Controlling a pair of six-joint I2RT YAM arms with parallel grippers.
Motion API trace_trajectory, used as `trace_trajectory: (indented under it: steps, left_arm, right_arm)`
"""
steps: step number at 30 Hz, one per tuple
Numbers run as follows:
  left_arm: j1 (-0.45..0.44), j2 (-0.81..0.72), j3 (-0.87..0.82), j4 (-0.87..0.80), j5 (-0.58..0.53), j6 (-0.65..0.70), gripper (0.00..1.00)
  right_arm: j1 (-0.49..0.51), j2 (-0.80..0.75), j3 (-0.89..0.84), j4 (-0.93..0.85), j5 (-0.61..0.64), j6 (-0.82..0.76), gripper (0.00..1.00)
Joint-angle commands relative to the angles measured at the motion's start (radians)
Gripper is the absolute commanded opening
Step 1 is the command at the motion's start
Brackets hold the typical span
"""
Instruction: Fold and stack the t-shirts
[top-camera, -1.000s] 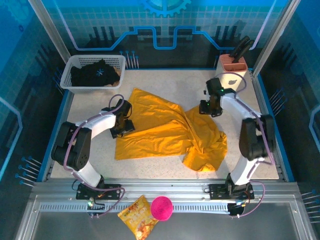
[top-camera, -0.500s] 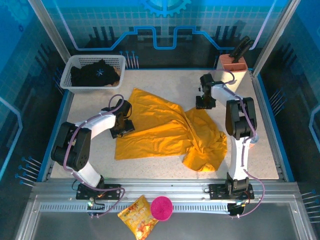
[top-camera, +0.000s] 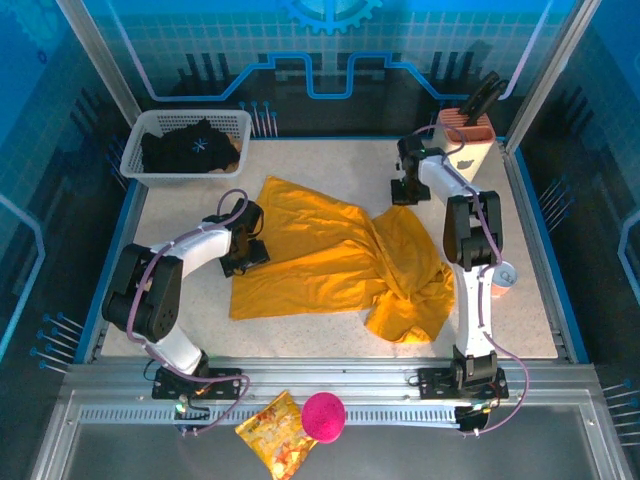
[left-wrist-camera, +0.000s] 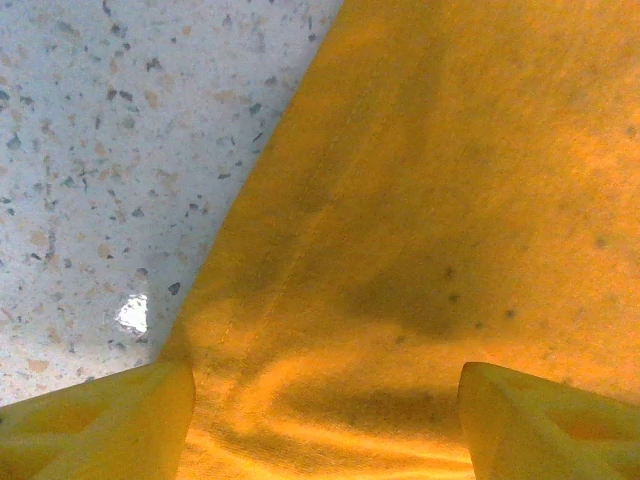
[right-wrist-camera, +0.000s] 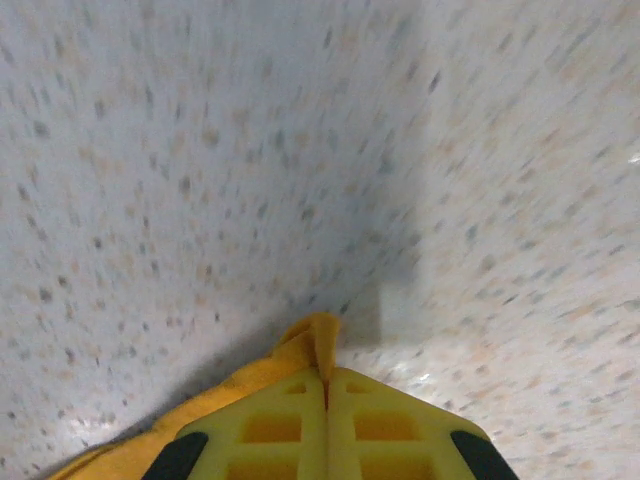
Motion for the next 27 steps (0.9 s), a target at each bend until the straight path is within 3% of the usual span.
trace_trajectory:
  steps: [1,7,10,21,25,27]
  left_arm:
    - [-0.005,-0.007,-0.014,-0.024,-0.02,0.002,0.71]
    - [-0.004,-0.009,-0.024,-0.03,-0.036,-0.006,0.71]
    - [-0.005,0.0,-0.03,-0.029,-0.039,-0.012,0.71]
    - [-0.004,-0.002,-0.069,-0.103,-0.081,-0.061,0.71]
    - [-0.004,-0.033,-0.11,-0.108,-0.073,-0.079,0.71]
    - [-0.003,-0.056,-0.113,-0.116,-0.072,-0.077,0.71]
  right_arm:
    - [-0.037,0.005,0.115,-0.02,0.115,-0.007,0.0]
    - [-0.056,0.005,0.212,0.094,0.2,-0.011,0.0]
    - [-0.058,0.076,0.292,0.121,0.202,-0.023,0.0]
    - [-0.056,0.228,0.47,0.102,0.235,0.014,0.01]
    - [-0.05,0.227,0.454,0.071,0.247,0.019,0.35]
    - [-0.044,0.203,0.424,0.076,0.248,0.01,0.47]
